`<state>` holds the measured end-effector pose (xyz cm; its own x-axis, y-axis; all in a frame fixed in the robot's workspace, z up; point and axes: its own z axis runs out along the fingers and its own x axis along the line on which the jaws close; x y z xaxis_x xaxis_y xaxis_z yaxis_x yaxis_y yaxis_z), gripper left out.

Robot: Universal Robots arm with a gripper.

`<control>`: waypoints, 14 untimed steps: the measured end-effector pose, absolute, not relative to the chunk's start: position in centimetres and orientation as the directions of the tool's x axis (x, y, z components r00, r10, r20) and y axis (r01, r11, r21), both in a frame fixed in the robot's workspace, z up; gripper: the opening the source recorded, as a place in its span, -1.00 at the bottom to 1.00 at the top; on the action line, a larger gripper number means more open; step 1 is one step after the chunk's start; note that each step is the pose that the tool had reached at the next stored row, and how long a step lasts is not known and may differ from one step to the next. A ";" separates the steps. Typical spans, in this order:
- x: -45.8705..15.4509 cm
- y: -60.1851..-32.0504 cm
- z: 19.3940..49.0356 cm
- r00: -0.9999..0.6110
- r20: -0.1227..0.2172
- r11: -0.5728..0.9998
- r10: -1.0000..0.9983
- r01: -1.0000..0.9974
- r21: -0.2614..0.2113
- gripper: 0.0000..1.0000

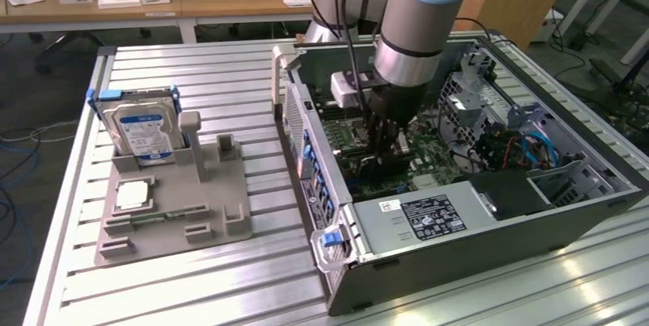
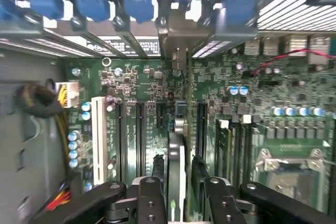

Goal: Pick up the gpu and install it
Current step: 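Insert the gpu into the slot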

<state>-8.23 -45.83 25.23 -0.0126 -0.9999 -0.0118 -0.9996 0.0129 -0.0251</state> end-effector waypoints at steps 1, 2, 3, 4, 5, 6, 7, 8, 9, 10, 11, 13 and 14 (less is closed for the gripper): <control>-8.2 -45.8 25.7 -0.013 -0.012 0.013 -1.000 -1.000 -0.025 -0.30; -8.2 -45.8 26.2 -0.013 -0.012 0.013 -1.000 -1.000 -0.026 -0.30; -8.2 -45.8 26.6 -0.013 -0.012 0.013 -1.000 -1.000 -0.026 -0.30; -8.2 -45.8 27.1 -0.013 -0.012 0.013 -1.000 -1.000 -0.026 -0.30; -8.3 -45.8 27.3 -0.013 -0.012 0.013 -1.000 -1.000 -0.028 -0.30; -8.3 -45.8 27.3 -0.013 -0.012 0.013 -1.000 -0.999 -0.032 -0.30; -8.3 -45.8 27.3 -0.013 -0.012 0.013 -1.000 -0.999 -0.032 -0.33; -8.3 -45.8 27.3 -0.013 -0.012 0.013 -1.000 -0.999 -0.032 -0.33; -8.3 -45.8 27.3 -0.013 -0.012 0.013 -1.000 -0.999 -0.032 -0.45; -8.3 -45.8 27.3 -0.013 -0.012 0.013 -1.000 -0.999 -0.032 -0.58; -8.3 -45.8 27.3 -0.013 -0.012 0.013 -1.000 -0.999 -0.032 -0.69; -8.3 -45.8 27.3 -0.013 -0.012 0.013 -1.000 -0.999 -0.032 -0.80; -8.3 -45.8 27.3 -0.013 -0.012 0.013 -1.000 -0.999 -0.032 -0.79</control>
